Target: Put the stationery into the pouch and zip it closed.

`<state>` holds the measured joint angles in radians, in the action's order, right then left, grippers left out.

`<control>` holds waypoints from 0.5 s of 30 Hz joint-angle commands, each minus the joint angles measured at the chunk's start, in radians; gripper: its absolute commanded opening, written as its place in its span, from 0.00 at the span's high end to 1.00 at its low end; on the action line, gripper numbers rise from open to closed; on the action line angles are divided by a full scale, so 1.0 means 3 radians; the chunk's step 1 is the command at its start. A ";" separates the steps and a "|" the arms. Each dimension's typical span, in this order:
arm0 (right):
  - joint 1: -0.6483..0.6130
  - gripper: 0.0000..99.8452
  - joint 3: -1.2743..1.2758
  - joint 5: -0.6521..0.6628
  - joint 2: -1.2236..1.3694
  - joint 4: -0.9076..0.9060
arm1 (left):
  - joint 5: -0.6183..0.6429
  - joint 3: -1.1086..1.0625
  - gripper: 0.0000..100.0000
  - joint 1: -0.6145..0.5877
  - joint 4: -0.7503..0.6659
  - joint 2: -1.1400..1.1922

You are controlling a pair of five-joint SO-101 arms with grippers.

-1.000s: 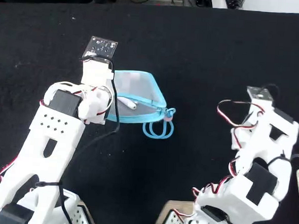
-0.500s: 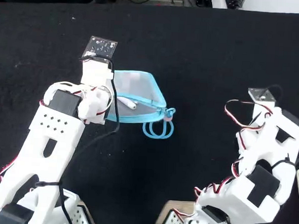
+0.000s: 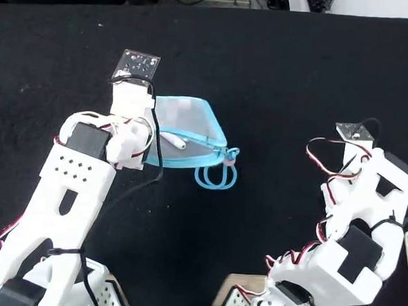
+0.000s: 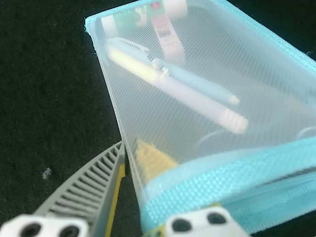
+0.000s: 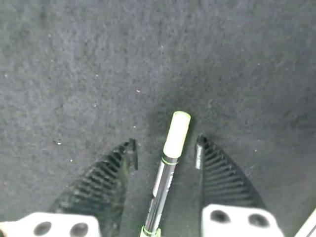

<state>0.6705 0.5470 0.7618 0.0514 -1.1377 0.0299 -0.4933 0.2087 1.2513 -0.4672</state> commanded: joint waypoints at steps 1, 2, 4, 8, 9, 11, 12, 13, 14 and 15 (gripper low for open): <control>0.0061 0.81 0.0003 0.0031 -0.0176 0.0189 | 0.0020 -0.0115 0.97 -0.0033 0.0061 0.0041; 0.0066 0.81 0.0003 0.0031 -0.0176 0.0230 | 0.0020 -0.0115 0.97 -0.0028 0.0066 0.0041; 0.0072 0.81 0.0013 0.0031 -0.0176 0.0240 | 0.0020 -0.0115 0.97 -0.0023 0.0061 0.0041; 0.0061 0.81 0.0130 0.0031 -0.0176 0.0245 | 0.0020 -0.0115 0.97 -0.0013 0.0056 0.0041; 0.0066 0.81 0.0146 0.0031 -0.0176 0.0245 | 0.0020 -0.0115 0.97 -0.0013 0.0061 0.0041; 0.0072 0.81 0.0166 0.0031 -0.0176 0.0245 | 0.0020 -0.0115 0.97 -0.0023 0.0061 0.0041; 0.0077 0.81 0.0187 0.0031 -0.0176 0.0245 | 0.0020 -0.0115 0.97 -0.0028 0.0061 0.0041; 0.0077 0.81 0.0207 0.0031 -0.0176 0.0245 | 0.0020 -0.0115 0.97 -0.0028 0.0061 0.0041; 0.0072 0.81 0.0233 0.0031 -0.0176 0.0245 | 0.0020 -0.0115 0.97 -0.0028 0.0061 0.0041; 0.0072 0.81 0.0238 0.0031 -0.0176 0.0261 | 0.0020 -0.0115 0.97 -0.0028 0.0061 0.0041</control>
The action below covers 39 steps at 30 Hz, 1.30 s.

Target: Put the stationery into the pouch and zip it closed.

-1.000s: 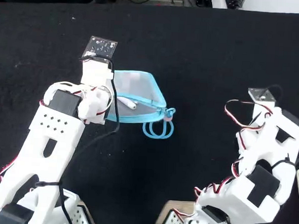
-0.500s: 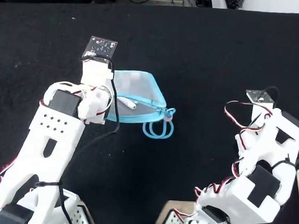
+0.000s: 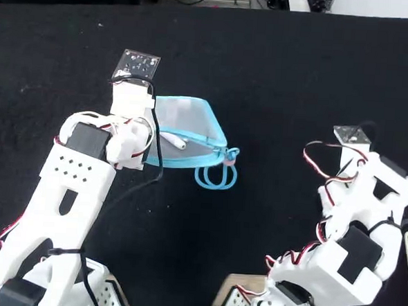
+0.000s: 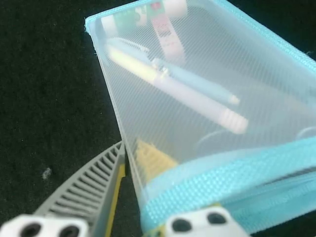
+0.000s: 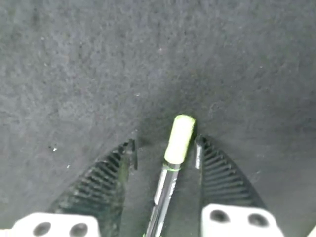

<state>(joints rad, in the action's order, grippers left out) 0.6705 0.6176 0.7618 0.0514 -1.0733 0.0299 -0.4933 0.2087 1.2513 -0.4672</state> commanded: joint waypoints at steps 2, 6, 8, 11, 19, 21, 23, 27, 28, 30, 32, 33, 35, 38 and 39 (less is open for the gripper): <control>0.0072 0.81 0.0008 0.0061 -0.0176 0.0056 | 0.0020 -0.0115 0.97 -0.0028 0.0061 0.0041; 0.0072 0.81 0.0003 0.0353 -0.0176 0.0056 | 0.0020 -0.0115 0.97 -0.0028 0.0061 0.0041; 0.0077 0.81 0.0008 0.0389 -0.0176 0.0056 | 0.0020 -0.0115 0.97 -0.0028 0.0066 0.0041; 0.0128 0.81 -0.0018 0.0399 -0.0176 0.0061 | 0.0020 -0.0115 0.97 -0.0028 0.0066 0.0041; 0.0194 0.81 -0.0013 0.0399 -0.0125 0.0338 | 0.0020 -0.0115 0.97 -0.0028 0.0066 0.0041; 0.0189 0.81 -0.0023 0.0384 -0.0054 0.0338 | 0.0020 -0.0115 0.97 -0.0028 0.0066 0.0041; 0.0189 0.81 -0.0049 0.0378 0.0018 0.0343 | 0.0020 -0.0115 0.97 -0.0028 0.0066 0.0041; 0.0169 0.81 -0.0146 0.0097 0.0151 0.0327 | 0.0020 -0.0115 0.97 -0.0028 0.0056 0.0041; 0.0164 0.81 -0.0176 0.0026 0.0176 0.0286 | 0.0020 -0.0115 0.97 -0.0028 0.0056 0.0041; 0.0148 0.84 -0.0258 -0.0020 0.0228 0.0107 | 0.0020 -0.0115 0.97 -0.0028 0.0056 0.0041; 0.0092 0.93 -0.0401 -0.0036 0.0269 -0.0097 | 0.0020 -0.0115 0.97 -0.0028 0.0056 0.0041; 0.0082 0.98 -0.0478 -0.0036 0.0289 -0.0189 | 0.0020 -0.0115 0.97 -0.0028 0.0056 0.0041; 0.0077 0.97 -0.0627 -0.0036 0.0309 -0.0343 | 0.0020 -0.0120 0.97 -0.0028 0.0056 0.0041; 0.0092 0.99 -0.0862 -0.0041 0.0304 -0.0583 | 0.0020 -0.0120 0.97 -0.0033 0.0056 0.0041; 0.0107 0.99 -0.0944 -0.0041 0.0304 -0.0696 | 0.0020 -0.0120 0.97 -0.0033 0.0056 0.0041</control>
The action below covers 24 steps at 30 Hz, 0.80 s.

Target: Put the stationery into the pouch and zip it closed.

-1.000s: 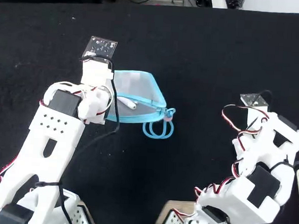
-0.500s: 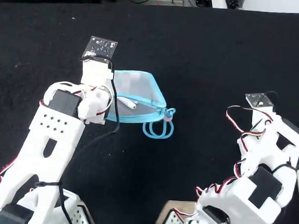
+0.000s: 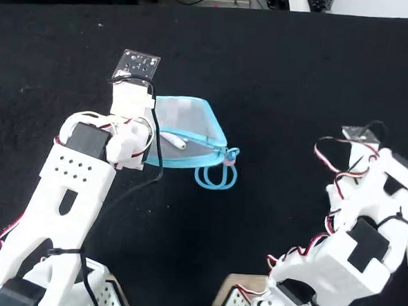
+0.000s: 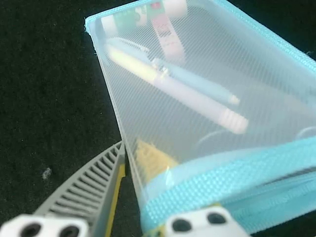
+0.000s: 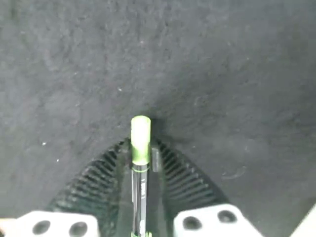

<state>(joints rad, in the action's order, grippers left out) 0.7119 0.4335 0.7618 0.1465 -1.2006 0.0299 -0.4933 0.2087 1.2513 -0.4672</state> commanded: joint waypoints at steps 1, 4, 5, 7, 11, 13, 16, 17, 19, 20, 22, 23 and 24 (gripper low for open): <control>-0.0020 0.99 -0.0412 -0.0041 -0.0013 -0.0394 | 0.0020 -0.0120 0.97 -0.0033 0.0056 0.0041; -0.0015 0.99 -0.0657 -0.0041 -0.0013 -0.0696 | 0.0020 -0.0115 0.97 -0.0033 0.0056 0.0041; -0.0015 0.99 -0.0719 -0.0041 -0.0013 -0.0772 | 0.0020 -0.0115 0.97 -0.0033 0.0056 0.0041; -0.0010 0.99 -0.0821 -0.0082 -0.0018 -0.0915 | 0.0020 -0.0115 0.97 -0.0033 0.0056 0.0041; -0.0010 0.99 -0.0877 -0.0358 -0.0069 -0.1038 | 0.0020 -0.0115 0.97 -0.0033 0.0056 0.0041; -0.0010 0.99 -0.0841 -0.0399 -0.0187 -0.1018 | 0.0020 -0.0115 0.97 -0.0033 0.0056 0.0041; -0.0010 0.99 -0.0765 -0.0425 -0.0325 -0.0644 | 0.0020 -0.0115 0.97 -0.0033 0.0056 0.0041; -0.0005 0.99 -0.0713 -0.0440 -0.0340 -0.0460 | 0.0020 -0.0120 0.97 -0.0033 0.0056 0.0041; 0.0020 0.99 -0.0591 -0.0414 -0.0309 -0.0077 | 0.0020 -0.0120 0.97 -0.0033 0.0056 0.0041; 0.0031 0.99 -0.0529 -0.0409 -0.0274 0.0113 | 0.0020 -0.0120 0.97 -0.0033 0.0061 0.0041; 0.0041 0.99 -0.0448 -0.0266 -0.0161 0.0399 | 0.0020 -0.0120 0.97 -0.0033 0.0061 0.0041; 0.0041 0.99 -0.0427 -0.0194 -0.0074 0.0460 | 0.0020 -0.0120 0.97 -0.0033 0.0061 0.0041; 0.0041 0.99 -0.0427 -0.0153 0.0013 0.0455 | 0.0020 -0.0120 0.97 -0.0033 0.0061 0.0041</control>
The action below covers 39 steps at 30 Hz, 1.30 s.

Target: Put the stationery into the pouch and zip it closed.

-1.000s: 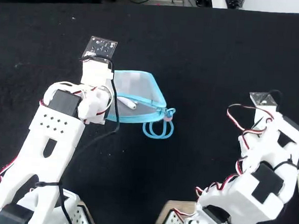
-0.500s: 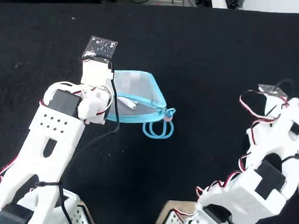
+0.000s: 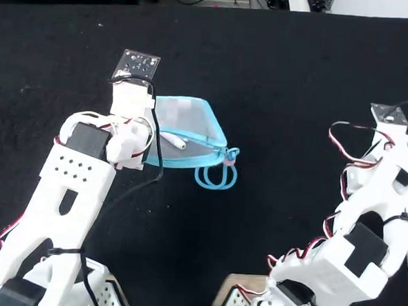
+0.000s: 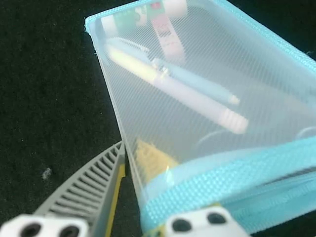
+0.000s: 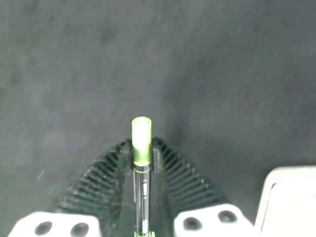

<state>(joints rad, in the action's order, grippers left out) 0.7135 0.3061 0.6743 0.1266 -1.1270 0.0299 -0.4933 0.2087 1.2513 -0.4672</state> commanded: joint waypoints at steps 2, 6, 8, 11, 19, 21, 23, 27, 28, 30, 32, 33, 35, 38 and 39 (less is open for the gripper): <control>0.0020 0.99 -0.0008 0.0159 0.0238 0.0133 | 0.0020 -0.0120 0.97 -0.0033 0.0061 0.0041; 0.0020 0.98 -0.0371 0.0159 0.0529 -0.0348 | 0.0020 -0.0120 0.97 -0.0033 0.0056 0.0041; 0.0015 0.94 -0.0678 0.0159 0.0667 -0.0696 | 0.0020 -0.0120 0.97 -0.0033 0.0056 0.0041; 0.0015 0.87 -0.1194 0.0159 0.0882 -0.1135 | 0.0020 -0.0120 0.97 -0.0033 0.0056 0.0041; 0.0010 0.90 -0.2028 0.0159 0.1532 -0.1678 | 0.0020 -0.0120 0.97 -0.0033 0.0056 0.0041; 0.0010 0.90 -0.2094 0.0174 0.1675 -0.1683 | 0.0020 -0.0120 0.97 -0.0033 0.0056 0.0041; 0.0010 0.90 -0.2135 0.0184 0.1752 -0.1683 | 0.0020 -0.0120 0.97 -0.0033 0.0056 0.0041; 0.0010 0.90 -0.2161 0.0184 0.1685 -0.1683 | 0.0020 -0.0115 0.97 -0.0033 0.0056 0.0041; 0.0010 0.90 -0.2151 0.0184 0.1634 -0.1683 | 0.0020 -0.0115 0.97 -0.0033 0.0056 0.0041; 0.0010 0.89 -0.2120 0.0184 0.1511 -0.1693 | 0.0020 -0.0110 0.97 -0.0033 0.0056 0.0041; 0.0010 0.87 -0.2013 0.0184 0.1363 -0.1698 | 0.0020 -0.0105 0.97 -0.0033 0.0056 0.0041; 0.0005 0.86 -0.1910 0.0184 0.1286 -0.1688 | 0.0020 -0.0105 0.97 -0.0033 0.0056 0.0041; -0.0046 0.86 -0.1649 0.0189 0.1107 -0.1591 | 0.0015 -0.0105 0.97 -0.0033 0.0056 0.0041; -0.0143 0.87 -0.1158 0.0230 0.0821 -0.1207 | 0.0015 -0.0105 0.97 -0.0033 0.0056 0.0041; -0.0174 0.87 -0.0990 0.0220 0.0724 -0.1033 | 0.0015 -0.0110 0.97 -0.0033 0.0056 0.0041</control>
<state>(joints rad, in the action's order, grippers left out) 0.6997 -0.0928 0.7311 0.4733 -1.5489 0.0299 -0.4933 0.2087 1.2513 -0.4672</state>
